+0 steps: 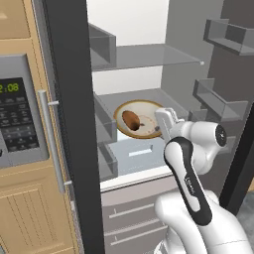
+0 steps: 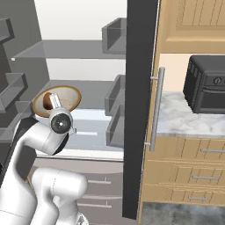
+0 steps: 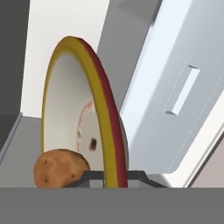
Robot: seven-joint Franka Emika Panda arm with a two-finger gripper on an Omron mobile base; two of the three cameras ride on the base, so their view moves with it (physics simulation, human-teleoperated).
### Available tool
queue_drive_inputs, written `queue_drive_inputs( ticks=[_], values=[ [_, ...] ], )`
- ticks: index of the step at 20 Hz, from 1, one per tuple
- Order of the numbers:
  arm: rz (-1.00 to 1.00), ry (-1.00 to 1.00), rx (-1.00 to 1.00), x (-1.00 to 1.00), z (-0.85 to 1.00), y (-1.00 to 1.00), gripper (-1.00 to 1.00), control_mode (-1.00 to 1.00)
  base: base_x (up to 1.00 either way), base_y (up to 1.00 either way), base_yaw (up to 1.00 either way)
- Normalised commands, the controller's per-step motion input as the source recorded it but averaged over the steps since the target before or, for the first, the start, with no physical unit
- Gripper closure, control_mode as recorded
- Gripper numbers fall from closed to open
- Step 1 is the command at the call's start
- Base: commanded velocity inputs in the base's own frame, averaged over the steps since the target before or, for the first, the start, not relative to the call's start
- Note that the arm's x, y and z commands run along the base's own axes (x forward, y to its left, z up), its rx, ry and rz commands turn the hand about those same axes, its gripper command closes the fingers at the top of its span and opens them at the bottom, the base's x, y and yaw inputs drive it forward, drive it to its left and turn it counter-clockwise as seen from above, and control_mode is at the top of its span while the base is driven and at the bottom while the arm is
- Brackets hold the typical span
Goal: Move the cup from next to the sink to the open cabinet. Then, move the bowl with the potato to the fridge to clear the area for faucet cleaning.
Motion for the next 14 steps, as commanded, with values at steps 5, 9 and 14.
queue_drive_inputs(
  ticks=[5, 9, 14],
  values=[
    [0.0, 0.0, 0.0, 0.0, 0.0, 0.0, 1.0, 1.0, 0.13, 0.03, -0.01],
    [0.0, 0.0, 0.0, 0.0, 0.0, 0.0, 1.0, 1.0, 0.31, 0.0, -0.03],
    [-0.05, 0.03, 0.0, 0.18, 0.12, 0.0, 1.0, -1.0, 0.15, 0.0, -0.02]
  ],
)
